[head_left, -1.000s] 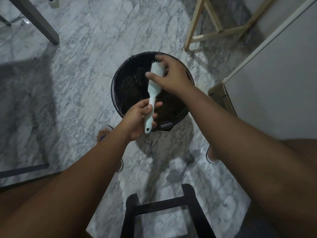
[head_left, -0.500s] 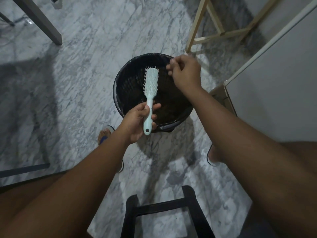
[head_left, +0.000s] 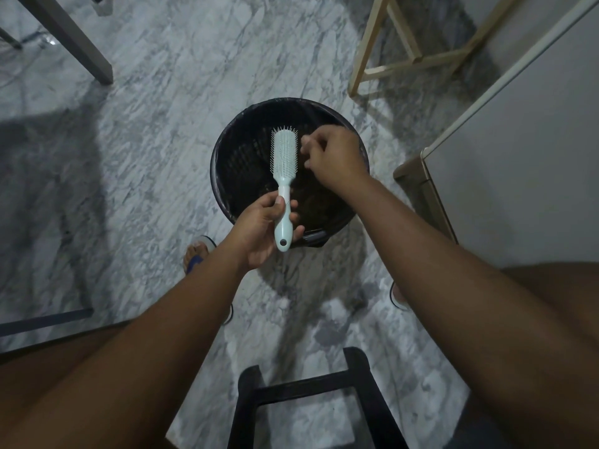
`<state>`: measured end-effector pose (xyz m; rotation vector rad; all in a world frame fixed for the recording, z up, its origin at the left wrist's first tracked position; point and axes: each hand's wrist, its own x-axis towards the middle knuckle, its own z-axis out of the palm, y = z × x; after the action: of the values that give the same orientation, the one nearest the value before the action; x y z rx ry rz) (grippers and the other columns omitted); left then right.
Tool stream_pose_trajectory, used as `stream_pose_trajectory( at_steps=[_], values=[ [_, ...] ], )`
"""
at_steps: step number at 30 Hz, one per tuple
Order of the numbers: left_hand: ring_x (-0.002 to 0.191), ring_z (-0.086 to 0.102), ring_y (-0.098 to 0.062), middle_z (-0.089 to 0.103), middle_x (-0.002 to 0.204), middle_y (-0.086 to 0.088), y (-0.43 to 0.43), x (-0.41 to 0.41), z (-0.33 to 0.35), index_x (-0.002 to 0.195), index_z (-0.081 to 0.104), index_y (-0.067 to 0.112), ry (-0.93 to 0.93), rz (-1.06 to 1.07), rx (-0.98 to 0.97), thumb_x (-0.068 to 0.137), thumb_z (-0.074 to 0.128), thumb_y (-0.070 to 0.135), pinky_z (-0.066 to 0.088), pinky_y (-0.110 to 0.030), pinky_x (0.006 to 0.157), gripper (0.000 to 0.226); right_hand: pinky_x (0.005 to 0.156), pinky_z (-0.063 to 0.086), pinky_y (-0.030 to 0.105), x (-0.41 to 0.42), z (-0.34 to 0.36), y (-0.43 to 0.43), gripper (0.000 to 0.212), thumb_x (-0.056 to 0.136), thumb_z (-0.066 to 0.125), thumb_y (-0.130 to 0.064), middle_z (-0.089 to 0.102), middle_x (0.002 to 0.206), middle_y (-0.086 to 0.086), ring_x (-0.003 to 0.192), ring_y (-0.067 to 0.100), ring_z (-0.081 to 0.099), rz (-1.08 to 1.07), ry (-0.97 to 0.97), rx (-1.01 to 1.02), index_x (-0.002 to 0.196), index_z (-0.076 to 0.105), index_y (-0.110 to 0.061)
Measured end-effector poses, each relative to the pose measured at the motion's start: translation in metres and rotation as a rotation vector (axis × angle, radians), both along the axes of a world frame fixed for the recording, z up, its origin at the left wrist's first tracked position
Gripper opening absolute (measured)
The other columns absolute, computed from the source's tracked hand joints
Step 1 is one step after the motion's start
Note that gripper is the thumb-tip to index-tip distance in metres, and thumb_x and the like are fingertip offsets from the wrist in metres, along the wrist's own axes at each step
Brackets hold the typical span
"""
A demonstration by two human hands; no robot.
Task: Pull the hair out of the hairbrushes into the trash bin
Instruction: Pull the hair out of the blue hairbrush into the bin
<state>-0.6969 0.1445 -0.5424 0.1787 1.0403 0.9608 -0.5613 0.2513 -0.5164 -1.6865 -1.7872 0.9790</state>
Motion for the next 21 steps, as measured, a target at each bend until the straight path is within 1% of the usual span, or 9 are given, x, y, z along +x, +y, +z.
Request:
stream_pose_trajectory(
  at_steps=[3, 6, 8, 12, 14, 16, 18, 19, 21],
  values=[
    [0.072, 0.055, -0.012, 0.055, 0.098, -0.006, 0.002, -0.002, 0.000, 0.125, 0.052, 0.007, -0.007, 0.019, 0.002, 0.103, 0.043, 0.012, 0.057, -0.034, 0.067, 0.024, 0.080, 0.057, 0.038, 0.008, 0.006, 0.004, 0.029, 0.100, 0.052, -0.028, 0.071, 0.081, 0.001, 0.076, 0.014, 0.069, 0.012, -0.019, 0.055, 0.089, 0.071, -0.010],
    [0.074, 0.057, -0.012, 0.057, 0.100, -0.005, 0.005, -0.001, 0.002, 0.126, 0.053, 0.006, -0.005, 0.017, 0.015, 0.103, 0.045, 0.012, 0.058, -0.033, 0.069, 0.025, 0.076, 0.054, 0.029, 0.010, 0.002, -0.004, 0.027, 0.090, 0.067, -0.041, 0.071, 0.090, -0.004, 0.081, 0.008, 0.064, 0.195, -0.139, -0.018, 0.097, 0.071, -0.015],
    [0.077, 0.060, -0.013, 0.059, 0.102, -0.005, 0.006, 0.000, 0.003, 0.129, 0.054, 0.007, -0.002, 0.003, 0.023, 0.103, 0.047, 0.013, 0.057, -0.034, 0.070, 0.028, 0.073, 0.053, 0.025, 0.008, -0.003, -0.010, 0.033, 0.082, 0.075, -0.045, 0.070, 0.093, -0.007, 0.082, 0.007, 0.065, 0.226, -0.165, -0.033, 0.099, 0.072, -0.017],
    [0.078, 0.060, -0.013, 0.059, 0.102, -0.006, 0.006, 0.001, 0.003, 0.131, 0.053, 0.006, -0.012, 0.007, 0.036, 0.102, 0.048, 0.011, 0.055, -0.033, 0.069, 0.030, 0.077, 0.057, 0.032, 0.004, -0.002, -0.010, 0.018, 0.090, 0.070, -0.033, 0.075, 0.091, -0.003, 0.081, 0.010, 0.068, 0.164, -0.121, 0.028, 0.093, 0.077, -0.017],
    [0.077, 0.058, -0.013, 0.058, 0.101, -0.006, 0.005, 0.001, 0.004, 0.128, 0.053, 0.004, -0.016, 0.019, 0.033, 0.103, 0.046, 0.010, 0.054, -0.032, 0.067, 0.026, 0.071, 0.057, 0.033, 0.004, 0.000, -0.009, 0.020, 0.094, 0.063, -0.029, 0.074, 0.083, -0.001, 0.073, 0.013, 0.069, 0.135, -0.092, 0.027, 0.088, 0.076, -0.015],
    [0.076, 0.058, -0.013, 0.057, 0.100, -0.006, 0.003, 0.000, 0.002, 0.122, 0.054, 0.004, -0.022, 0.029, 0.026, 0.103, 0.045, 0.010, 0.055, -0.031, 0.066, 0.022, 0.061, 0.054, 0.028, 0.007, 0.002, -0.002, 0.025, 0.100, 0.054, -0.027, 0.074, 0.078, 0.000, 0.063, 0.012, 0.069, 0.002, 0.053, -0.007, 0.087, 0.069, -0.012],
    [0.074, 0.058, -0.012, 0.057, 0.100, -0.006, 0.000, -0.004, -0.002, 0.123, 0.055, 0.003, -0.012, 0.037, 0.015, 0.102, 0.047, 0.009, 0.055, -0.031, 0.065, 0.023, 0.057, 0.054, 0.026, 0.012, 0.005, 0.008, 0.025, 0.102, 0.048, -0.027, 0.074, 0.078, -0.003, 0.061, 0.011, 0.069, -0.153, 0.202, -0.021, 0.091, 0.063, -0.012],
    [0.074, 0.059, -0.012, 0.058, 0.101, -0.006, -0.002, -0.004, -0.003, 0.125, 0.055, 0.004, 0.001, 0.034, 0.011, 0.102, 0.048, 0.009, 0.055, -0.031, 0.066, 0.025, 0.062, 0.057, 0.031, 0.014, 0.007, 0.012, 0.023, 0.101, 0.048, -0.029, 0.073, 0.079, -0.005, 0.065, 0.010, 0.069, -0.172, 0.202, -0.005, 0.092, 0.062, -0.013],
    [0.073, 0.059, -0.012, 0.058, 0.102, -0.006, -0.003, -0.002, -0.004, 0.128, 0.054, 0.004, 0.025, 0.018, 0.009, 0.101, 0.049, 0.008, 0.055, -0.031, 0.065, 0.028, 0.079, 0.058, 0.038, 0.011, 0.007, 0.014, 0.020, 0.095, 0.059, -0.038, 0.070, 0.088, -0.007, 0.081, 0.011, 0.067, -0.085, 0.081, 0.030, 0.097, 0.064, -0.018]
  ],
)
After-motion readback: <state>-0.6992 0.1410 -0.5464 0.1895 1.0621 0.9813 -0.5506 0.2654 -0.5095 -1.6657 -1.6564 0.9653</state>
